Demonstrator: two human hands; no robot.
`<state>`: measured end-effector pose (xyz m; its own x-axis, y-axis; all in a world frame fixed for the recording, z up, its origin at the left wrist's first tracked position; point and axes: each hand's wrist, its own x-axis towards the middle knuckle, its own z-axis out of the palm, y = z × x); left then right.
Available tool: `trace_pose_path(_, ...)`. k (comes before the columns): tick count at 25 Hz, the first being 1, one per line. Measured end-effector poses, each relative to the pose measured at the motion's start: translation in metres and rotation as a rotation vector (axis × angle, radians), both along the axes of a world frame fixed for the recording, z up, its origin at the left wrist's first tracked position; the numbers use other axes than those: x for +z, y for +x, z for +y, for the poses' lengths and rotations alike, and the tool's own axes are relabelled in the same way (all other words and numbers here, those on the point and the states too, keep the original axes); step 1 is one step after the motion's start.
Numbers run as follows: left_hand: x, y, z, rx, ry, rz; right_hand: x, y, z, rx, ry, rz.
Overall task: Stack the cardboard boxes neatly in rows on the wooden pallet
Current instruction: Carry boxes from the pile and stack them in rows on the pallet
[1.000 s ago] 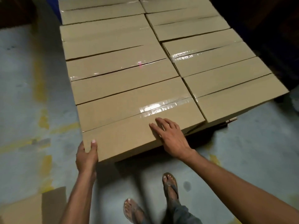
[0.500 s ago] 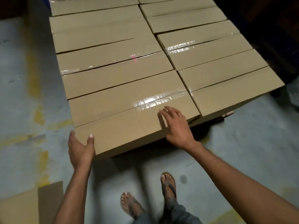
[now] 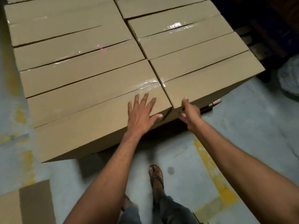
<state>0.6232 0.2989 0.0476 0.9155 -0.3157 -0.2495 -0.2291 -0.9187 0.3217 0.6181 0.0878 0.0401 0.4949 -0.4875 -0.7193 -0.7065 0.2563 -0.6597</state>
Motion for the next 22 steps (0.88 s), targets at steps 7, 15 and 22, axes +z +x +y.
trace_pose_path(7,-0.012,-0.002,-0.008,-0.047,0.161,-0.117,-0.012,0.023,0.002,-0.015,-0.024,-0.037)
trace_pose_path(15,-0.011,0.002,-0.016,-0.035,0.175,-0.134,-0.011,0.026,-0.017,0.132,-0.147,0.018)
trace_pose_path(22,-0.012,0.000,-0.025,0.016,0.149,-0.090,-0.013,0.029,-0.025,0.163,-0.267,0.033)
